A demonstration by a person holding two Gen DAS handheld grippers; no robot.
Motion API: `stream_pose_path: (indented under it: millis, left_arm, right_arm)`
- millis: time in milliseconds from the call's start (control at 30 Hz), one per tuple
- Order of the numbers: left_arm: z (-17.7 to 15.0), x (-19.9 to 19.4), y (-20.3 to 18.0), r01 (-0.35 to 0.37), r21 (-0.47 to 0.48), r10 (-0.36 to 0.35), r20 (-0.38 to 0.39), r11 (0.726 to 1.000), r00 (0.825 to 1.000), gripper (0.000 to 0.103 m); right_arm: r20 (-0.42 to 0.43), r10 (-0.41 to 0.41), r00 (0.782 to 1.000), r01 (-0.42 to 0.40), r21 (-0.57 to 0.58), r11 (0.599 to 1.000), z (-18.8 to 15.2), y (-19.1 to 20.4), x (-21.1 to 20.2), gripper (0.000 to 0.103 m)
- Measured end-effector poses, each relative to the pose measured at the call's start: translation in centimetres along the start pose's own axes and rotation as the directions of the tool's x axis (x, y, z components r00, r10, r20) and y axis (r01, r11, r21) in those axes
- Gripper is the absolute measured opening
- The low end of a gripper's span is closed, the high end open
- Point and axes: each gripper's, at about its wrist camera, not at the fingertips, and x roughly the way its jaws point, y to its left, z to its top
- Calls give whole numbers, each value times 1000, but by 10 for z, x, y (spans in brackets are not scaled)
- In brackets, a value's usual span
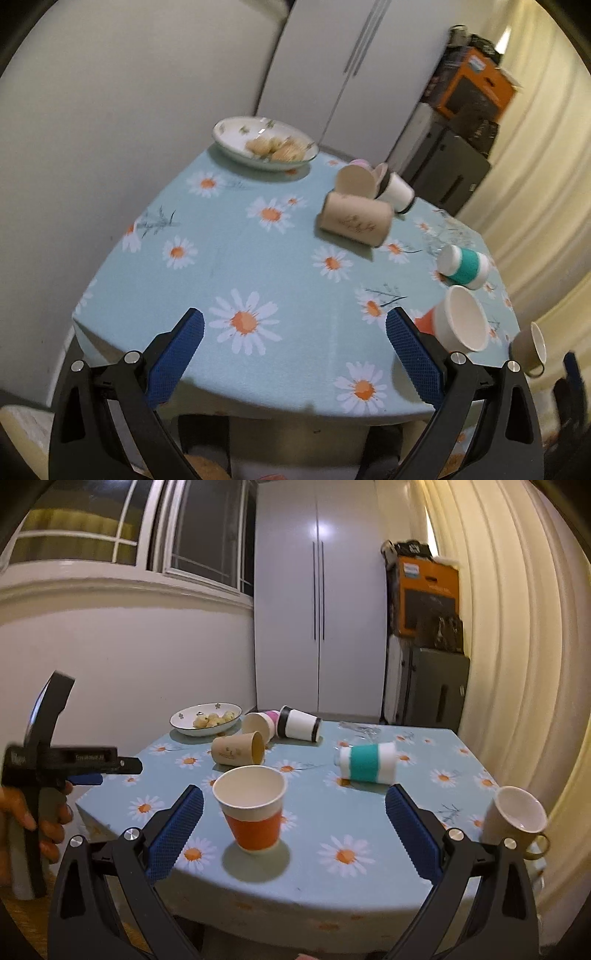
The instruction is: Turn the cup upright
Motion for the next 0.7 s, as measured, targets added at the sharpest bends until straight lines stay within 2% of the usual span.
stream_pose_path:
  millis: [100,233,400,567,700]
  left_arm:
    - [-4,-15,-16,69,72,-72,35,995,997,96]
    - [-14,-34,-41,141,206,-152,40,968,988,96]
    - [-35,-66,-53,196,255,-210,30,947,977,96]
    - [-62,-100,-57,193,329,-215,34,925,976,96]
    - [-78,-110,-51,196,333,-209,4,922,978,96]
  right_arm:
    - [10,1,1000,-1,-27,1000,19,-10,-24,98]
    - [-15,26,1000,-27,-59,998,30,-18,-43,98]
    - [-46,44,998,-47,-68,997,28,-26,-59,98]
    - [-85,42,995,-52,-114,992,16,-22,-63,98]
    - [-104,37,994,-50,-125,991,6,-19,-69,98]
